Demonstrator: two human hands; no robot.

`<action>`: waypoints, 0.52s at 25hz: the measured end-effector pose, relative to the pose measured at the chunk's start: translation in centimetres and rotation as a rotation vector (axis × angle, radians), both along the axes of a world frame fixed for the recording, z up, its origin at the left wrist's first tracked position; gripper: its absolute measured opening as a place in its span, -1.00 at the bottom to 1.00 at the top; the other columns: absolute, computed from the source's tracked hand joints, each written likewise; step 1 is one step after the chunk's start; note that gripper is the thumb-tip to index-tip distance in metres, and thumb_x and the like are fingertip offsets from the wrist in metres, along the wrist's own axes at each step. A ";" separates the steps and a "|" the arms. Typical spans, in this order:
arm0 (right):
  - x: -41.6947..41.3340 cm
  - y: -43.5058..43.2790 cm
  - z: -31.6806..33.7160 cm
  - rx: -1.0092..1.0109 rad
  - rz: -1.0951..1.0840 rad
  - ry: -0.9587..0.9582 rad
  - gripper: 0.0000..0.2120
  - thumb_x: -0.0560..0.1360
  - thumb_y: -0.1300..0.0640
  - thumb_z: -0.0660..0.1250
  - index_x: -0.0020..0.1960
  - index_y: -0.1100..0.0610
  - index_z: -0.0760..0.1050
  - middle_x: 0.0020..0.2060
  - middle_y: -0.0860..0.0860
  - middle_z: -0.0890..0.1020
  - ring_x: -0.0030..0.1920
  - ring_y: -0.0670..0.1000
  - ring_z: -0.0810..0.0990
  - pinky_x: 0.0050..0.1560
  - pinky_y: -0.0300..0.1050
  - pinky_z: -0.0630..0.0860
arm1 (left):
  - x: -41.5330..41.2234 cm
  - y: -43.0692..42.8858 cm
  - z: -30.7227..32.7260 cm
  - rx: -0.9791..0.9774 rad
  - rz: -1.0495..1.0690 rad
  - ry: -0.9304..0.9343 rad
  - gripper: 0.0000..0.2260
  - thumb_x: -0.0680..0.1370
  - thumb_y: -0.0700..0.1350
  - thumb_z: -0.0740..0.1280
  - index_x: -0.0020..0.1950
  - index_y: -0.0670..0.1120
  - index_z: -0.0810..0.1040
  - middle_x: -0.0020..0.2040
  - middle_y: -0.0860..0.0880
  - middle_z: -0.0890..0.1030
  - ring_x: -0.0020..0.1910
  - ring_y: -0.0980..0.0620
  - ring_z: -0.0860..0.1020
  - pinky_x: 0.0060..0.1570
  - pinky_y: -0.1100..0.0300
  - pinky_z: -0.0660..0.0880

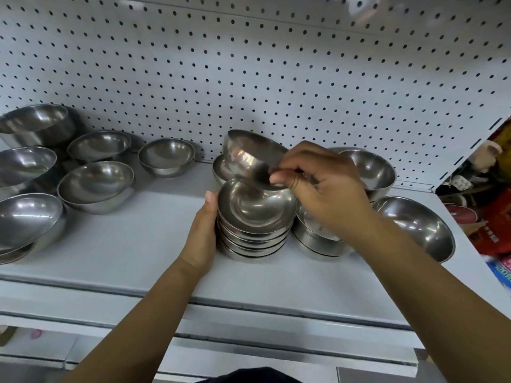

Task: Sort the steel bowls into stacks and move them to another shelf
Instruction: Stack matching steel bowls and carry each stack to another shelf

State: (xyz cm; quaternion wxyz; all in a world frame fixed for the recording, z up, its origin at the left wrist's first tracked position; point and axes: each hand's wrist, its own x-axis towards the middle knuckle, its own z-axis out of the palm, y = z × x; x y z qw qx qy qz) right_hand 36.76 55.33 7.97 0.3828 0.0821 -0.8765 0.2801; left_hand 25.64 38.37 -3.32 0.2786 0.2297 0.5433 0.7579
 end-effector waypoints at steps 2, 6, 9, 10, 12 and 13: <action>0.6 -0.5 -0.8 0.078 0.047 0.031 -0.83 0.55 0.18 0.46 -0.13 0.29 0.69 -0.21 0.12 0.67 -0.20 0.10 0.65 -0.11 -0.05 0.57 | -0.2 -0.1 -0.3 0.020 -0.028 0.023 -0.21 0.46 0.54 0.20 0.37 -0.05 0.60 0.35 -0.12 0.63 0.42 -0.07 0.54 0.50 -0.12 0.34; 1.3 -1.2 -2.0 0.129 0.120 0.051 -0.83 0.54 0.22 0.45 -0.12 0.33 0.68 -0.22 0.14 0.66 -0.20 0.13 0.64 -0.15 0.01 0.56 | -0.2 -0.1 -0.2 0.028 -0.047 0.051 -0.19 0.44 0.55 0.22 0.41 -0.04 0.56 0.37 -0.11 0.62 0.43 -0.07 0.53 0.49 -0.10 0.34; 1.5 -1.6 -2.8 0.190 0.128 0.036 -0.79 0.54 0.18 0.45 -0.14 0.34 0.68 -0.23 0.13 0.64 -0.24 0.11 0.61 -0.19 -0.04 0.54 | -0.1 -0.1 -0.1 0.025 -0.046 0.061 -0.20 0.43 0.56 0.21 0.39 -0.02 0.57 0.37 -0.09 0.62 0.42 -0.05 0.53 0.47 -0.07 0.36; 1.6 -1.6 -3.1 0.218 0.121 0.023 -0.76 0.55 0.15 0.45 -0.15 0.33 0.67 -0.24 0.12 0.64 -0.25 0.09 0.60 -0.19 -0.06 0.53 | -0.1 -0.1 0.0 0.031 -0.045 0.064 -0.21 0.44 0.55 0.20 0.38 -0.01 0.58 0.37 -0.10 0.62 0.43 -0.05 0.52 0.48 -0.07 0.35; 1.8 -1.7 -3.6 0.265 0.107 -0.008 -0.74 0.56 0.12 0.43 -0.17 0.32 0.66 -0.23 0.10 0.64 -0.25 0.08 0.58 -0.17 -0.08 0.52 | -0.1 -0.2 0.1 0.039 -0.037 0.063 -0.25 0.45 0.55 0.19 0.35 0.02 0.62 0.37 -0.09 0.62 0.43 -0.05 0.52 0.50 -0.10 0.32; 2.0 -1.6 -3.7 0.277 0.104 -0.023 -0.74 0.56 0.12 0.43 -0.16 0.32 0.66 -0.22 0.10 0.64 -0.24 0.07 0.58 -0.16 -0.09 0.52 | -0.1 -0.2 0.1 0.040 -0.034 0.068 -0.28 0.46 0.54 0.17 0.32 0.04 0.64 0.36 -0.09 0.62 0.43 -0.04 0.52 0.51 -0.11 0.32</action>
